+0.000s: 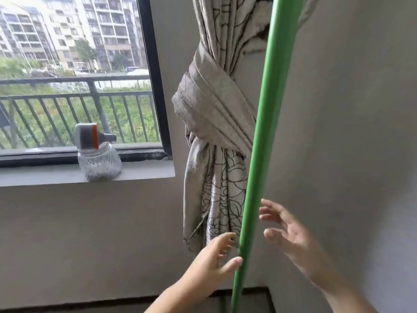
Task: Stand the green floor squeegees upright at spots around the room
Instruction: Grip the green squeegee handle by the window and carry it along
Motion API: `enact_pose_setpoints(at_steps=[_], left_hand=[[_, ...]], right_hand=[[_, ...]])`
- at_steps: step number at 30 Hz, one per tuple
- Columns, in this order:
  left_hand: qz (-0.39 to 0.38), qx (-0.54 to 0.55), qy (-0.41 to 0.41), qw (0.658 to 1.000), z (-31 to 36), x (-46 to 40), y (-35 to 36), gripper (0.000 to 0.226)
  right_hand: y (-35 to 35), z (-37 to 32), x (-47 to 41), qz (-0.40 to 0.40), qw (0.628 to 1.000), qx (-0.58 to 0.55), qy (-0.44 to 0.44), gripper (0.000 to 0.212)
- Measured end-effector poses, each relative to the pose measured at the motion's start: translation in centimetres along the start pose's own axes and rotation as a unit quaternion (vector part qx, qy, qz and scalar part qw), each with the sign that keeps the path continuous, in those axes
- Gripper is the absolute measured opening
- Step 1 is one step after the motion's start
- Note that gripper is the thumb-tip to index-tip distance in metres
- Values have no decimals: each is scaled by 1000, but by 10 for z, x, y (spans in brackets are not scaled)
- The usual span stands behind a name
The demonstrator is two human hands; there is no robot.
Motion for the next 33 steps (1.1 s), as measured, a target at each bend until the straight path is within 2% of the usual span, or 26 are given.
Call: enact_pose_setpoints(at_steps=[2,4,7,9,13,21,28,33], left_hand=[[-25,-18,15,999,9,-7,14,48],[-34,-11,-2,999,8,-10,24,39],[-7,5,-28,1000,-1,-10,32,20],[13,-8,-33,999,0,-9,31,11],[31,-31,-31,999,5,-3,31,24],[4,-49,-2,999,26,38,57,16],[-14,-32,15,999,70,121,96,14],[-1,-26,10,1000,106,200,133,18]], right_hand=[[15,1,-9,-18,999,38,3,60],[26,7,-9,-20,998,59,15,50],[27,13,-2,29,997,71,9,37],[27,9,2,54,995,84,7,37],[27,1,12,98,986,132,5,37],[22,-25,68,151,977,152,-2,37],[18,-50,159,139,975,176,-14,40],[18,-74,244,107,981,162,-2,32]])
Point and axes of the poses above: each hand's wrist, its own x-axis away from the middle knuckle, its own y-axis out of the palm, z = x × y, the point moved 9 cm from there along -x, towards the middle knuckle, and after that the axes turned 8 degrees about -x, right-handed, at the moved point
